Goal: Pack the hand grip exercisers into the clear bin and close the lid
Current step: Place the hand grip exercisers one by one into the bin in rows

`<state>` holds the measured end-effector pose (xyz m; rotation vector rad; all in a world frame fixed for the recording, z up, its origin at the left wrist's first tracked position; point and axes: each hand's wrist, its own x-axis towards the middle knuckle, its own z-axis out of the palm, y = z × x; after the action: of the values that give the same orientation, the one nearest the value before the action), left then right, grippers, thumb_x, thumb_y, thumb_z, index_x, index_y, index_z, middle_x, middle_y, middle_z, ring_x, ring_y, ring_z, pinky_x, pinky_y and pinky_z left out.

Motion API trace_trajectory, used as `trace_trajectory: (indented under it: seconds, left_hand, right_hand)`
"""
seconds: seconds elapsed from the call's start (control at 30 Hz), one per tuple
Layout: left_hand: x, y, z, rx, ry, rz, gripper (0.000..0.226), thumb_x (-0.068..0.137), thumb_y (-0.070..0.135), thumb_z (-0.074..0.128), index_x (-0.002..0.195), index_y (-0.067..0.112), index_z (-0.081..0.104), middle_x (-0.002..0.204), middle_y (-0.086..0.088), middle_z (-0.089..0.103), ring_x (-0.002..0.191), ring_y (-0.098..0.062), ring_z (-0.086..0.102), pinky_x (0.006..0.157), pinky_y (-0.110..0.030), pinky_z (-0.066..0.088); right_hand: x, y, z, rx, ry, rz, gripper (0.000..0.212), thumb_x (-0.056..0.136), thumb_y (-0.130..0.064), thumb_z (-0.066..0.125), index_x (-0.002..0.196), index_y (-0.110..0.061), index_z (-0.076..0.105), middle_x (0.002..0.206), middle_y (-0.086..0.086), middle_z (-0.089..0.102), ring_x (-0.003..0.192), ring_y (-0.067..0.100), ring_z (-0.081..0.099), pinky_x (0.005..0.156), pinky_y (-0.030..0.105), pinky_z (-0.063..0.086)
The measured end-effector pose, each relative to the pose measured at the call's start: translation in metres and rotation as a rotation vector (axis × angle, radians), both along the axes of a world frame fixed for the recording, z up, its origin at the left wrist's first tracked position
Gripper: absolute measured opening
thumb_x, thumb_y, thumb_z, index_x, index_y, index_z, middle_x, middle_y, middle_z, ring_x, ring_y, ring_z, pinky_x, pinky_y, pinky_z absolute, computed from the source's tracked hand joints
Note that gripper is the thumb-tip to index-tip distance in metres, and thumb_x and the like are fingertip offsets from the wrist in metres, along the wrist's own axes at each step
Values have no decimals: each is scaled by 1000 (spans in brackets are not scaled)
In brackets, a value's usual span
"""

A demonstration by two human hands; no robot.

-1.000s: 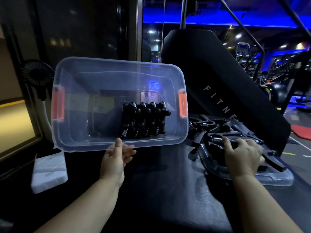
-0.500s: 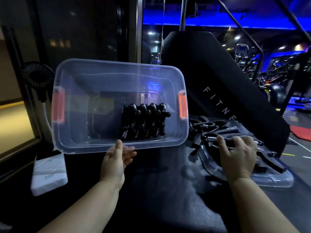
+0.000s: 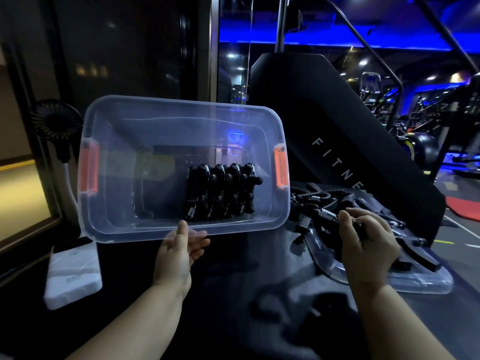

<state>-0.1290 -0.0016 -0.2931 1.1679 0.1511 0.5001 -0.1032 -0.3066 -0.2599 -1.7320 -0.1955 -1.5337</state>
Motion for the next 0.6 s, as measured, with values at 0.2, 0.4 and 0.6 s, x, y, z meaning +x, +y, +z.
trace_trajectory:
  seconds: [0.2, 0.4, 0.6]
  left_hand:
    - [0, 1, 0, -1, -6, -10, 36, 89, 49, 50, 82, 14, 59, 81, -3, 75, 70, -14, 71, 68, -30, 48]
    - [0, 1, 0, -8, -11, -5, 37, 84, 51, 53, 78, 15, 60, 80, -4, 75, 69, -14, 71, 66, -30, 48]
    - [1, 1, 0, -7, -12, -7, 36, 89, 48, 50, 79, 15, 59, 79, -3, 75, 69, -14, 71, 66, -30, 48]
  right_hand:
    - [-10, 11, 7, 315, 67, 321, 23, 84, -34, 69, 62, -33, 65, 72, -23, 66, 76, -2, 60, 72, 16, 46]
    - [-6, 19, 4, 382, 449, 343, 54, 69, -60, 63, 49, -13, 43, 41, -13, 34, 43, 5, 31, 45, 19, 30]
    - [2, 16, 0, 326, 563, 302, 58, 64, -60, 77, 67, -6, 56, 59, 7, 50, 56, 22, 46, 59, 40, 41]
